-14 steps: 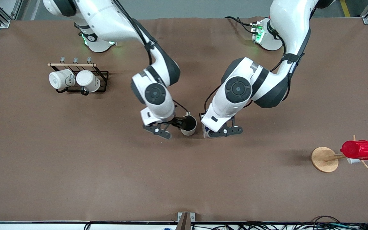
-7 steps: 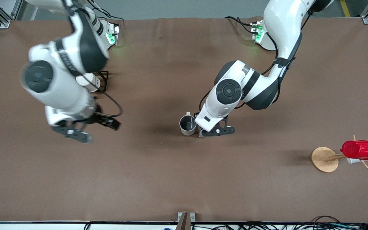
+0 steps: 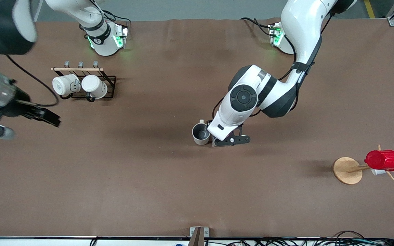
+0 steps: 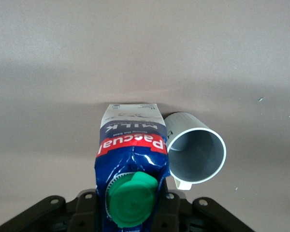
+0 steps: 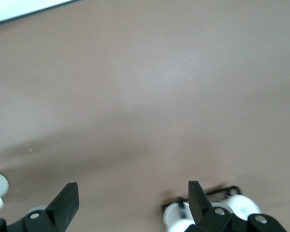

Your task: Place cup and milk on table

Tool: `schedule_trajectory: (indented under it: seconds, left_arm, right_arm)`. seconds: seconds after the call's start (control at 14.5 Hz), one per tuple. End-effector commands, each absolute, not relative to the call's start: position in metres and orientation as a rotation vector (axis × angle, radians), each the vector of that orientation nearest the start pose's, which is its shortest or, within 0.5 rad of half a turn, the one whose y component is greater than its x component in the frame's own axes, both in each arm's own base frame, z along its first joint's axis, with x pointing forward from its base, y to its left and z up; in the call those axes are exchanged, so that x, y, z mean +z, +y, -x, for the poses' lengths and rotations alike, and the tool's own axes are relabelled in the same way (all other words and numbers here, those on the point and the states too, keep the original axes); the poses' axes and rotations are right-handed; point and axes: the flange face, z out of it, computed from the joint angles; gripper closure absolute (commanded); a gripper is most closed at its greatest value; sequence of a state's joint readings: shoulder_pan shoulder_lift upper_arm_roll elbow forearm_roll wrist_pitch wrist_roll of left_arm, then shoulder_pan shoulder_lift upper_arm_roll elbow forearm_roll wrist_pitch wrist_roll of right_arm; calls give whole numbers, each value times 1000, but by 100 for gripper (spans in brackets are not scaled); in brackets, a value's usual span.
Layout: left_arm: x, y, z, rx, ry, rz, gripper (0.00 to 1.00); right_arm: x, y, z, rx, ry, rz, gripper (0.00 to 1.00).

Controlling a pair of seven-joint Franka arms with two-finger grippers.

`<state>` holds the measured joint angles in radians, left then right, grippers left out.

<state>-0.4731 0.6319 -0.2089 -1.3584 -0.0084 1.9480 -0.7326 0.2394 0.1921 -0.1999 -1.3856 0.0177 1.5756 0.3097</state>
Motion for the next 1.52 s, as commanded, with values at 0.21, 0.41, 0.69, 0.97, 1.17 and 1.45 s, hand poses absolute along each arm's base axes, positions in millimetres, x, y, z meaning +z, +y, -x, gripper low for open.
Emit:
schedule_trajectory:
  seconds: [0.21, 0.41, 0.69, 0.97, 1.17, 1.45]
  left_arm:
    - [346, -441, -576, 191, -162, 3221, 52]
    - [347, -441, -576, 191, -214, 3214, 0]
    - [383, -425, -587, 116, -240, 3240, 0]
    - [451, -368, -609, -6, -357, 3240, 0]
    - [500, -307, -618, -120, -340, 3128, 0]
    - [559, -230, -620, -155, -194, 3077, 0]
  right_arm:
    - [628, -34, -569, 35, 248, 3138, 0]
    - [630, -40, -557, 40, 238, 3132, 0]
    - [632, -43, -556, 48, 223, 3125, 0]
    - [632, -43, -556, 45, 203, 3123, 0]
    - [631, -40, -557, 48, 196, 3121, 0]
    - [631, -42, -557, 50, 200, 3118, 0]
